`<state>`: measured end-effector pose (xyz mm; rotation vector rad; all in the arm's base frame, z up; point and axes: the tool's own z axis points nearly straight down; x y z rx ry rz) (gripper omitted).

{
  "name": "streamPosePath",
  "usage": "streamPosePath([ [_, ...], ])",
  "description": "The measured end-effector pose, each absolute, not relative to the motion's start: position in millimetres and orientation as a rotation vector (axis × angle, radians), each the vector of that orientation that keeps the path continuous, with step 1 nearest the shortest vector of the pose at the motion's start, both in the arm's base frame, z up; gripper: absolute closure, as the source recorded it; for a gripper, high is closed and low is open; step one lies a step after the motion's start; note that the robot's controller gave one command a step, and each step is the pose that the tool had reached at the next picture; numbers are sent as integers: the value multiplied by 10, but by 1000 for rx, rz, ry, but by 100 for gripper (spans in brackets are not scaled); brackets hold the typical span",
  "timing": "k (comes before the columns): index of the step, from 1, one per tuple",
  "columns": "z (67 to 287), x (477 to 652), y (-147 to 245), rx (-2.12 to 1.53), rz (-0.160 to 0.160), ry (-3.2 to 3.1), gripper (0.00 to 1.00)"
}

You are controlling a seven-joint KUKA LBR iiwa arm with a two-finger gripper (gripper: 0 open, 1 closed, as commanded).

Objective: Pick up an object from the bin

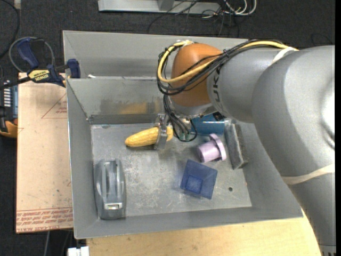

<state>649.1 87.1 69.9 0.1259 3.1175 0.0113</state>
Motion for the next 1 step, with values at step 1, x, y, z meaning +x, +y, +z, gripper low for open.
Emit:
streamPosePath([
  [1,891,6455,867,127,9,3129,100],
])
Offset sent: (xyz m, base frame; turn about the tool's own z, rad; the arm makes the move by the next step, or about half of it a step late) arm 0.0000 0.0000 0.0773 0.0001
